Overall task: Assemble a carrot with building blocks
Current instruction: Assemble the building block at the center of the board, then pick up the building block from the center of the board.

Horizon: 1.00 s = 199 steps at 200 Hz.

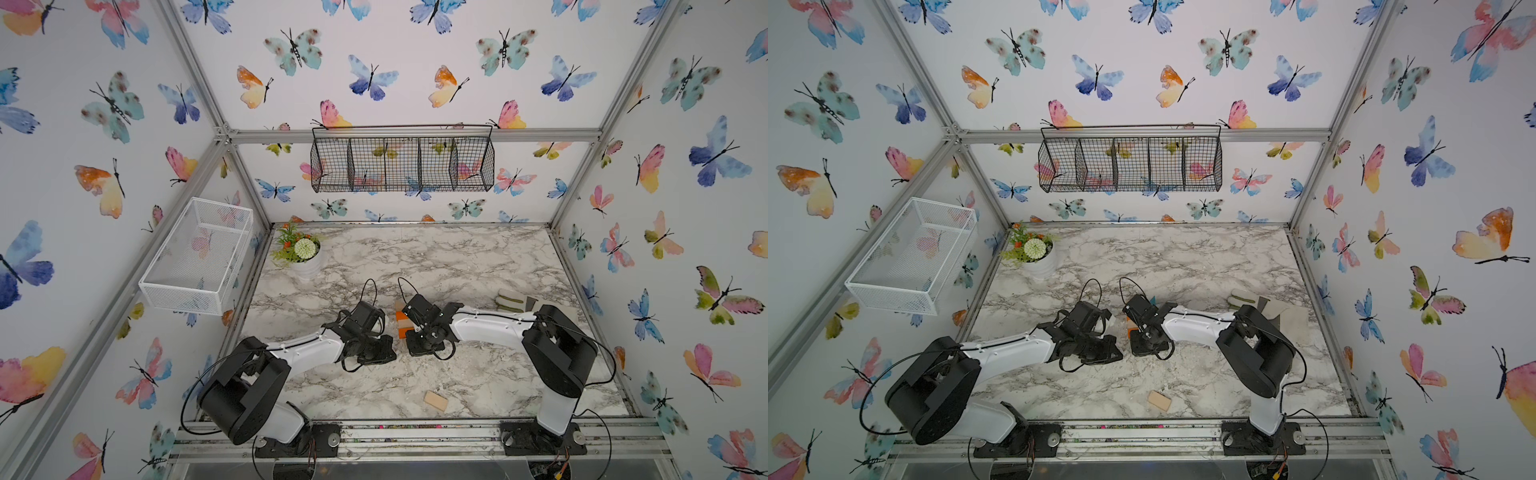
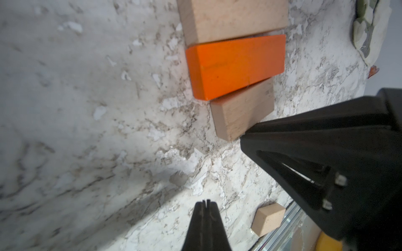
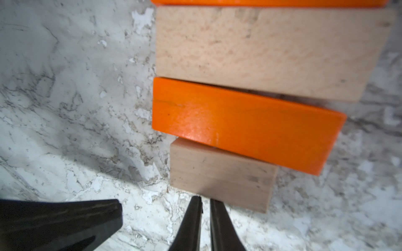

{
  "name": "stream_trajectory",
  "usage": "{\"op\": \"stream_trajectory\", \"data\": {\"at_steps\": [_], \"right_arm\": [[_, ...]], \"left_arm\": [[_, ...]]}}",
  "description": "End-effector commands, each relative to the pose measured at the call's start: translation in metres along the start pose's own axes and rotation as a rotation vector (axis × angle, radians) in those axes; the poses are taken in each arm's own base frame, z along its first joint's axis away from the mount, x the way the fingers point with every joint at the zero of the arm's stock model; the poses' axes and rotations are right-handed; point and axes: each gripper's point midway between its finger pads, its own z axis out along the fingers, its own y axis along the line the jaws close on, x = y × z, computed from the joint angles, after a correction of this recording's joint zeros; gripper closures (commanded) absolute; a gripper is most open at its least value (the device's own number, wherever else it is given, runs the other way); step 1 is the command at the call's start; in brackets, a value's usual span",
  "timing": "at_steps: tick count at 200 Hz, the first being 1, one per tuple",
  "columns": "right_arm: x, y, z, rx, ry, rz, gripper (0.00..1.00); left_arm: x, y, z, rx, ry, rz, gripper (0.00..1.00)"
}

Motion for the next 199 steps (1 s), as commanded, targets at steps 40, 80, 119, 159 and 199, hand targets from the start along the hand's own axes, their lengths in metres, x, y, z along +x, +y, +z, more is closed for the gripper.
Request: {"op": "stream_trajectory", "data": {"at_steps": [40, 80, 119, 159, 199], "right_arm": [[0.011, -0.012, -0.023, 0.008, -0.020, 0.035, 0.77], [0.025, -0.031, -0.055, 0.065, -0.038, 0.043, 0.47], [0.057, -0.049, -0.069, 0.095, 0.034, 0.068, 0.31], [0.082, -0.060, -0.076, 0.046, 0.020, 0.104, 0.30], [0.100, -0.056, -0.074, 0.059, 0.032, 0.086, 0.28]], "left_arm": [[0.004, 0.001, -0.009, -0.021, -0.003, -0.005, 0.95], [0.007, 0.002, -0.016, -0.032, -0.009, -0.020, 0.63], [0.009, -0.001, -0.020, -0.015, -0.013, -0.041, 0.43], [0.012, -0.002, -0.023, -0.018, -0.003, -0.050, 0.37], [0.014, -0.004, -0.027, -0.014, -0.011, -0.062, 0.34]]}}
